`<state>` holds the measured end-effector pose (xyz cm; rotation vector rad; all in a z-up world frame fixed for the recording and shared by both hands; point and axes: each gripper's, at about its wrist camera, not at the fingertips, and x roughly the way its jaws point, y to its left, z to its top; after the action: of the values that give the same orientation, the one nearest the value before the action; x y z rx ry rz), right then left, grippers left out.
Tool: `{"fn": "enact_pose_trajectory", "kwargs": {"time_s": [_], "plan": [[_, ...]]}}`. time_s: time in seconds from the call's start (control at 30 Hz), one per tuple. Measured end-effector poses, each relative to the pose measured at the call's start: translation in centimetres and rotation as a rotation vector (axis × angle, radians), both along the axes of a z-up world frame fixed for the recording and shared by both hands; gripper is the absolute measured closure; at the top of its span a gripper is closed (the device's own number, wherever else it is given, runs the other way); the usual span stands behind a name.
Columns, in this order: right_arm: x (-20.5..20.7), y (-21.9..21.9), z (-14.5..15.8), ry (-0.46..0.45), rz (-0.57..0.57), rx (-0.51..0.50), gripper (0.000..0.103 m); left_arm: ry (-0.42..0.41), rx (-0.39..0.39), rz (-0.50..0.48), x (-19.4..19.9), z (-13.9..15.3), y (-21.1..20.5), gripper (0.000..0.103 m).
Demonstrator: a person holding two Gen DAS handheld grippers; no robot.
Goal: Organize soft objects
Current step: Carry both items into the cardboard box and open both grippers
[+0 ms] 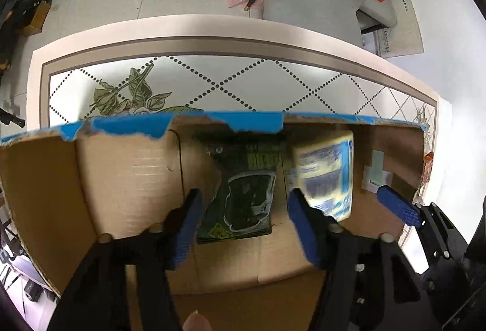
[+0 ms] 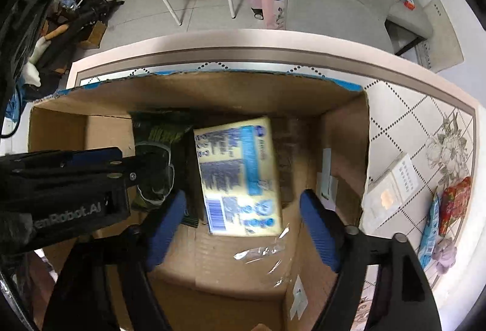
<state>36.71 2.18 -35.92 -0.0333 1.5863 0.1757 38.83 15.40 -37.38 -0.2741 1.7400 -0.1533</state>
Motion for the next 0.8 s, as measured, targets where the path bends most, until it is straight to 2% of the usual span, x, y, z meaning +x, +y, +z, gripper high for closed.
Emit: {"fn": "enact_pose_trajectory", "kwargs": {"time_s": [0.1,0.17,0.33,0.47,0.57,0.8], "plan": [[-0.6,-0.2,0.7,0.000,-0.004,0.005,0.012,-0.022,0.025,-0.009,-0.8,1.0,0.5,0.017],[-1.2,-0.2,1.3,-0.005,0.000,0.002,0.009,-0.042,0.044,-0.009,-1.4,1.7,0.8,0.013],[-3.9,-0.1,3.1,-0.017,0.000,-0.020,0.007,-0.074,0.085,-0.009,-4.2,3.8,1.3,0.013],[-6.8,-0.1,4.6,-0.022,0.005,0.002,0.004,-0.111,0.080,0.009,-7.2,5.7,1.6,0.012],[-9.1,0.2,5.9,-0.035,0.029,-0.002,0.004,-0.161,0.108,0.012,-9.2,7.5,2.0,0.003],[-13.1,-0.4,9.9,-0.094,0.018,0.015,0.003,-0.256,0.109,0.065,-13.4,11.7,2.0,0.002]]}}
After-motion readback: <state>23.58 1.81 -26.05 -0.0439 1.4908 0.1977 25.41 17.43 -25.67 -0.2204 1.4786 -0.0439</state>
